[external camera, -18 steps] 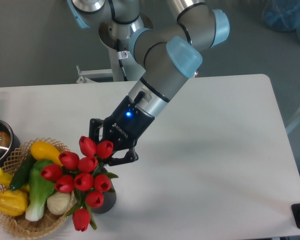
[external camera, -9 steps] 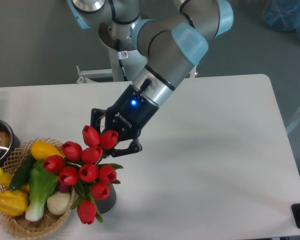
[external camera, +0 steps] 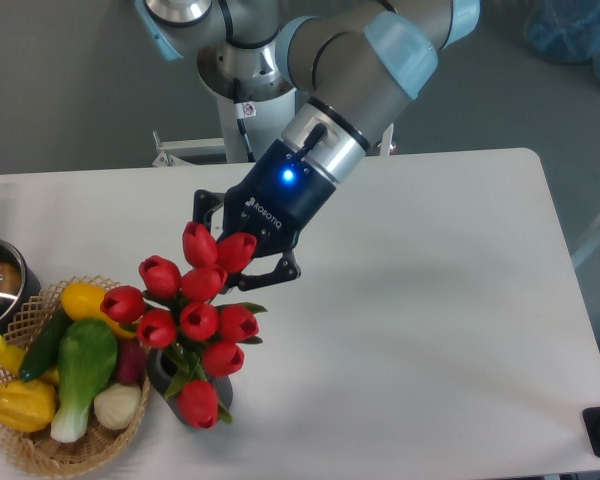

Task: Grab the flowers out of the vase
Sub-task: 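Lift the tulip bunch up out of the black vase, then carry the held tulips away from the vase and hold them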

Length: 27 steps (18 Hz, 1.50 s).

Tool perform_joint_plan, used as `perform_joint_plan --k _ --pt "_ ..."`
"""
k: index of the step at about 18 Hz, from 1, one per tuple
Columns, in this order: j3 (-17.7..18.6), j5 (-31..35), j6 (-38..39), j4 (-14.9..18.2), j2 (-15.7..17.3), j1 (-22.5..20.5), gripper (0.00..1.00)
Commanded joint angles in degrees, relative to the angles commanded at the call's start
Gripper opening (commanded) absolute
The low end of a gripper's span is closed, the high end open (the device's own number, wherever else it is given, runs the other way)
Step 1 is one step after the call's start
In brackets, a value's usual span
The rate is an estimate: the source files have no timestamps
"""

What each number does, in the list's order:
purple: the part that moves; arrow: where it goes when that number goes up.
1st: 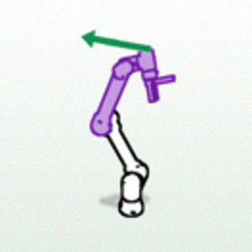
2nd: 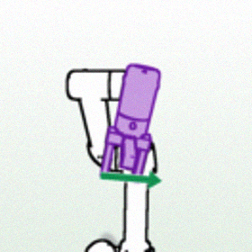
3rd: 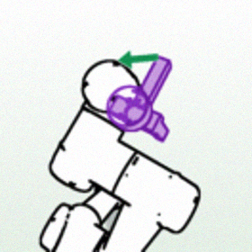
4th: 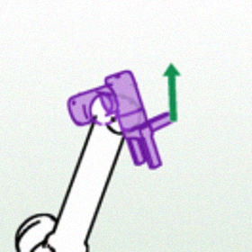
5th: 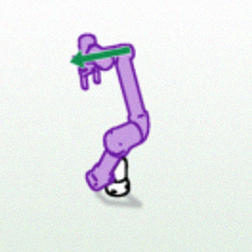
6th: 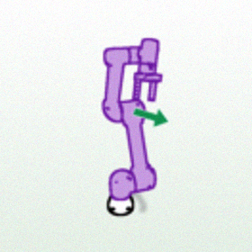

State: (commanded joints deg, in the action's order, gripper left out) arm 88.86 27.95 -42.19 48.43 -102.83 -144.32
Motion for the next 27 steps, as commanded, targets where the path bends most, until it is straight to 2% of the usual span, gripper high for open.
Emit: perform_joint_plan --k 7,13,15,17,18,23,25,27 --pt "-0.5 -0.4 1.1 0.0 0.2 -0.1 0.0" --pt "-2.2 -0.1 1.4 0.0 0.4 -2.0 0.0" --pt "-3.5 2.0 0.8 0.1 1.1 -2.7 0.0" --pt "-4.8 10.0 0.8 0.1 1.6 -3.1 0.0" --pt "-5.0 11.3 0.5 0.1 1.5 -3.2 0.0" --pt "-4.9 12.6 -3.9 0.4 1.1 -3.7 0.0" --pt "-4.7 16.6 -6.3 0.4 1.1 -4.0 0.0" --pt "-4.0 17.3 -8.6 0.5 1.1 -4.7 0.0"
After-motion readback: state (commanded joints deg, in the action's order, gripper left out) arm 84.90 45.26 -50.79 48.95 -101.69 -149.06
